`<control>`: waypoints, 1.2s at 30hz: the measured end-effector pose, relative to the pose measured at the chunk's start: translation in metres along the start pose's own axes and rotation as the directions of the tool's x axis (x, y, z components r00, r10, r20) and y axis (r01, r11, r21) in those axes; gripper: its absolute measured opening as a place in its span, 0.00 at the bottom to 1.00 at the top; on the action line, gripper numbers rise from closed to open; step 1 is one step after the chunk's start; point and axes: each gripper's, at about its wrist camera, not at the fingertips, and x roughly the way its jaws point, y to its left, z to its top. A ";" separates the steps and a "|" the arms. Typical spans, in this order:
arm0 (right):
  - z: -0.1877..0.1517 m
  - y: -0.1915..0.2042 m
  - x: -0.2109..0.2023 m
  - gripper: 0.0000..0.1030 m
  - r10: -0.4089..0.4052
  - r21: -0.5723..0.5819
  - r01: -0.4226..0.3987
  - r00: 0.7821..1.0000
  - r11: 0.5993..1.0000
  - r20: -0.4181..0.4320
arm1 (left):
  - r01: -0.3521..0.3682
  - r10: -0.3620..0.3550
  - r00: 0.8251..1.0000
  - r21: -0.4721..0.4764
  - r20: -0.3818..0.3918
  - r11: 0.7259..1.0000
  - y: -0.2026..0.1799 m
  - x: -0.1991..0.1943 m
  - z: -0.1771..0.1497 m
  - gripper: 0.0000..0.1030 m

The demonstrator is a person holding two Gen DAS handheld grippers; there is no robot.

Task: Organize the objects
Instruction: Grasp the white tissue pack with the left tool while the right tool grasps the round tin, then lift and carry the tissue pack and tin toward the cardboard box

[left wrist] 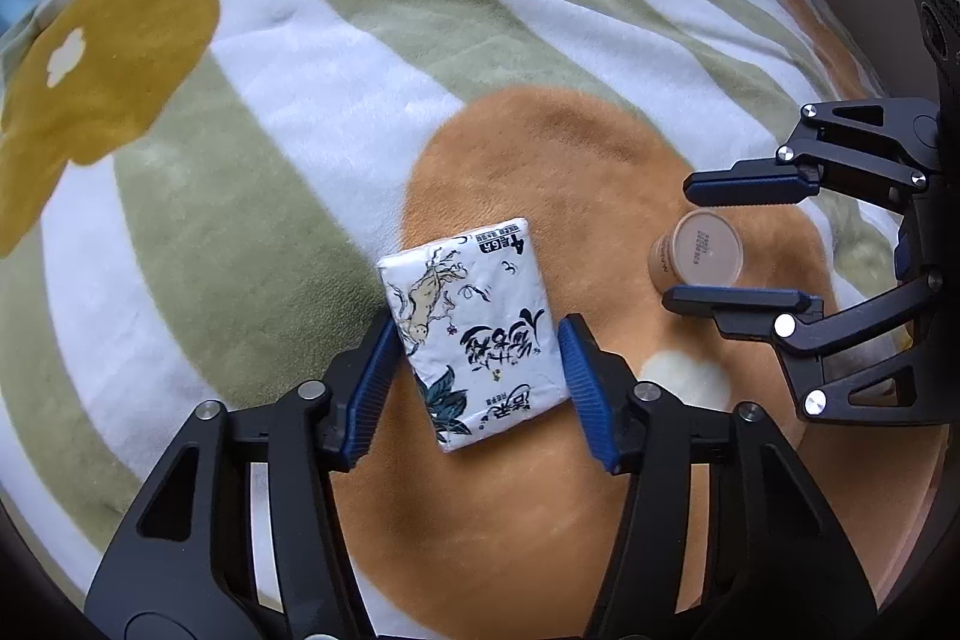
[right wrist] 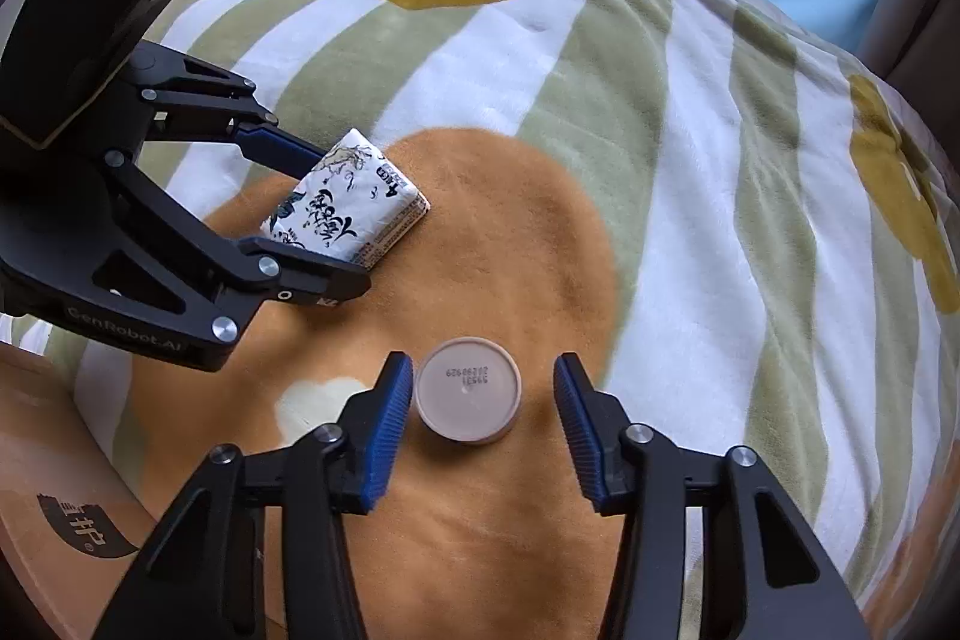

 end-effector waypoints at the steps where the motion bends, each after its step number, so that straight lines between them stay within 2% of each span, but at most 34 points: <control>1: 0.000 0.000 0.000 0.33 -0.001 -0.002 0.001 1.000 1.000 -0.001 | 0.000 0.000 1.000 -0.001 0.001 1.000 0.000 -0.001 0.000 0.48; 11: 0.003 -0.002 -0.012 0.30 -0.012 0.008 0.012 1.000 1.000 0.024 | 0.010 -0.010 1.000 -0.012 0.022 1.000 -0.001 -0.015 0.003 0.46; 17: 0.008 -0.006 -0.031 0.30 -0.029 0.027 0.028 0.999 0.999 0.038 | 0.007 -0.007 0.999 -0.005 0.047 1.000 -0.006 -0.038 0.009 0.46; 28: 0.019 -0.002 -0.093 0.30 -0.046 0.080 0.040 0.997 0.996 0.063 | -0.005 0.011 0.989 -0.040 0.145 0.999 -0.015 -0.120 0.003 0.46; 36: 0.022 0.017 -0.156 0.30 -0.033 0.097 0.023 0.994 0.995 0.102 | -0.023 0.045 0.977 -0.104 0.210 0.994 -0.029 -0.188 -0.028 0.46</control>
